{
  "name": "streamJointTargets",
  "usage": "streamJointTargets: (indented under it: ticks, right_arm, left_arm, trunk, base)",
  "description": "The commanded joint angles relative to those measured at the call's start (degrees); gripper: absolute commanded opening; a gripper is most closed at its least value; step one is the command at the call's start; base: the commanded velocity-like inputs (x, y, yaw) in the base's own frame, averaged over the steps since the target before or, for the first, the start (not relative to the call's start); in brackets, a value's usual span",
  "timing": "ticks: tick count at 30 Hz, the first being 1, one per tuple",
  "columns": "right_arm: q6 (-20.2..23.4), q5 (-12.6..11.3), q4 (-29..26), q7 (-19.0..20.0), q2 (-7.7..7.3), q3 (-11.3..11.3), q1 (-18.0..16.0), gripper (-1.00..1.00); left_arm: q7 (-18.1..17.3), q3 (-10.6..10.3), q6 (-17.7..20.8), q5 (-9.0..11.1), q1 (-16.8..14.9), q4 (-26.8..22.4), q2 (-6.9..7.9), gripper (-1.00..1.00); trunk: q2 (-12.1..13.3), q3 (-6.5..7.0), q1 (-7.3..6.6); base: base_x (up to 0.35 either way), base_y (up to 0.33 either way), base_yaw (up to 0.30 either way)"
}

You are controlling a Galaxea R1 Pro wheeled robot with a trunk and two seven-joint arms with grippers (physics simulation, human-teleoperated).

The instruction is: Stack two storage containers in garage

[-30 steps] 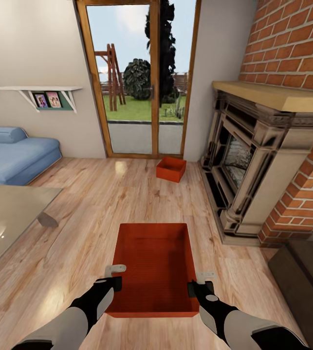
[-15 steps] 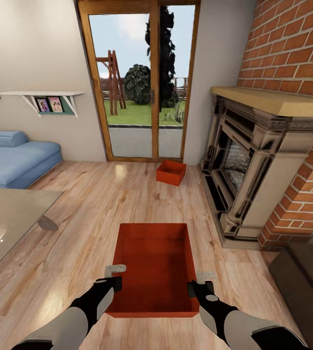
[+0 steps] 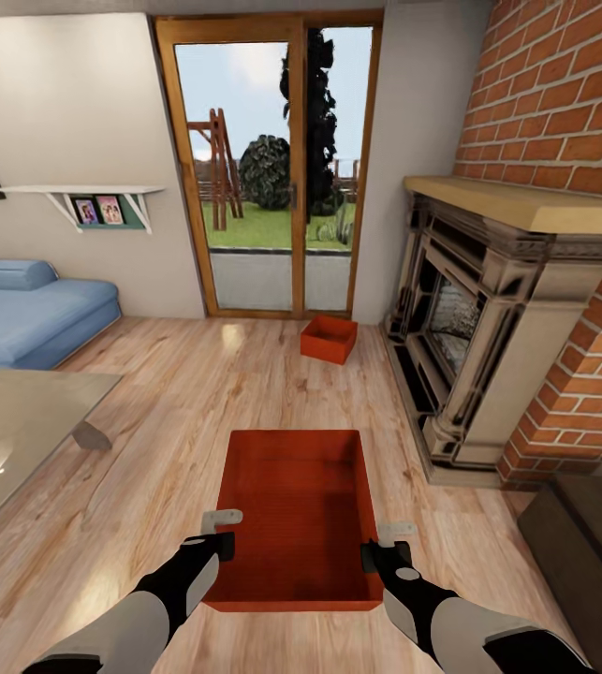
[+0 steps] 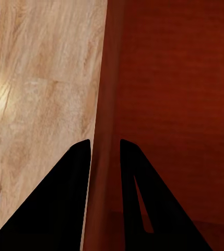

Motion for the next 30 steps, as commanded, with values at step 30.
streamJointTargets:
  ticks: [30]
  right_arm:
    - [-0.2,-0.4,0.2,-0.2,0.06,-0.9,0.0,-1.0]
  left_arm:
    - [1.0,1.7,-3.2,-1.4,-0.1,-0.3,0.03,-1.0]
  trunk:
    - [-0.1,2.7,0.01]
  base:
    - [0.0,0.0,0.0]
